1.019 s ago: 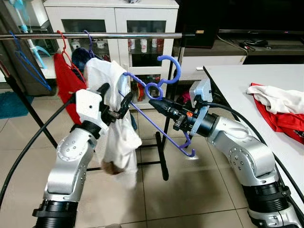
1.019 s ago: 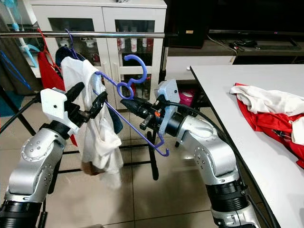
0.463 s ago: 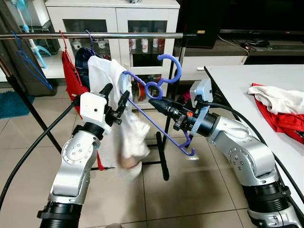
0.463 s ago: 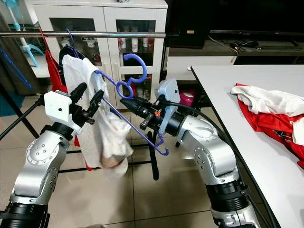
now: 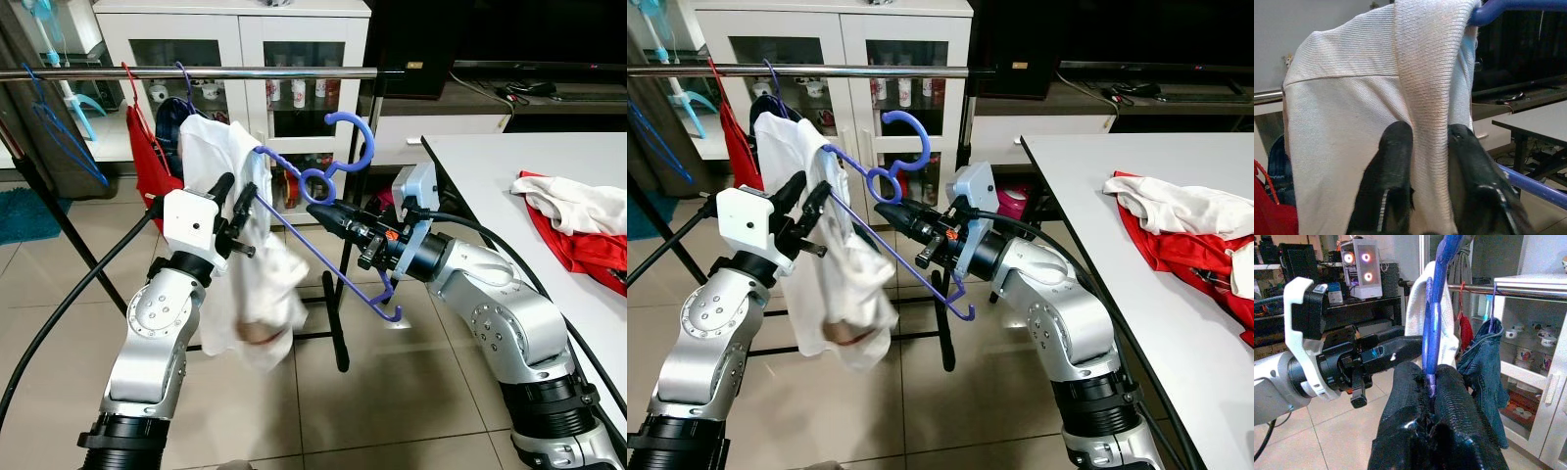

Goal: Hang hanger

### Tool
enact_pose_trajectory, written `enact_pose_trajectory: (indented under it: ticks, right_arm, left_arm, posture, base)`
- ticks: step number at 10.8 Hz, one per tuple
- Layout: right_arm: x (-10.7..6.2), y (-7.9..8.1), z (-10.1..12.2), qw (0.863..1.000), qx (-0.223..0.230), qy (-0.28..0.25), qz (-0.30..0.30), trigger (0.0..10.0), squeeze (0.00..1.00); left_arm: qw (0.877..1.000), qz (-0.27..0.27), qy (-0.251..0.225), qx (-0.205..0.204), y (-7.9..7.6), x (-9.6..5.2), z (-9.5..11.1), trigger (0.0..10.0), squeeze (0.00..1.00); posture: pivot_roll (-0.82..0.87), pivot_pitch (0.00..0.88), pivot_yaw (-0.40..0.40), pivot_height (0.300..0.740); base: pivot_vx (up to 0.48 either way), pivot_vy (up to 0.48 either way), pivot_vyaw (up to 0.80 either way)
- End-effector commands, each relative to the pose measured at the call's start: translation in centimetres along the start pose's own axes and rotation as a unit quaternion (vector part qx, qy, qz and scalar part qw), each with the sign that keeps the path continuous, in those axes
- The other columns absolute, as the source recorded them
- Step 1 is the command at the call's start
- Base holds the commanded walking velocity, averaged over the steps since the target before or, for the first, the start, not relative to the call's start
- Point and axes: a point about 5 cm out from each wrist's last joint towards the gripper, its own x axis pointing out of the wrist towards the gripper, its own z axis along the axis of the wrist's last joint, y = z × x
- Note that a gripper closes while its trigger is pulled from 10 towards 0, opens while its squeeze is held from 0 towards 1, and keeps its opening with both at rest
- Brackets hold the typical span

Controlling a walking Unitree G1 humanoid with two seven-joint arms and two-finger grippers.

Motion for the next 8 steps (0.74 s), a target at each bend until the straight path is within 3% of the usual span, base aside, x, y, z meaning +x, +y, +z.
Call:
enact_pose_trajectory:
  ticks: [1, 5, 8]
  right_arm:
    - [-0.3, 0.1, 0.7, 1.000, -0.011, -0.022, 0.004, 10.0, 0.00]
    - [-0.3, -0.1, 0.4, 1.000, -0.018, -0.006, 0.000, 10.0, 0.00]
    - [-0.9, -0.4, -1.3, 0.995, -0.064, 0.069, -0.015, 10.0, 0.00]
  left_arm:
    - [1.000, 0.004, -0.005, 0.004, 0.2, 0.3, 0.3, 0.0, 0.00]
    - [1.000, -0.001, 0.010, 0.026, 0.6, -0.2, 0.4, 0.0, 0.00]
    - [0.987, -0.027, 0.097, 0.127, 1.9, -2.0, 0.9, 0.0, 0.00]
  posture:
    - [0.00, 0.000, 0.014, 0.740]
    - [0.00, 0.000, 0.010, 0.740]
    - [0.01, 0.000, 0.005, 0.740]
  base:
    - [0.000, 0.000, 0.00]
    - [0.000, 0.000, 0.00]
    - [0.000, 0.000, 0.00]
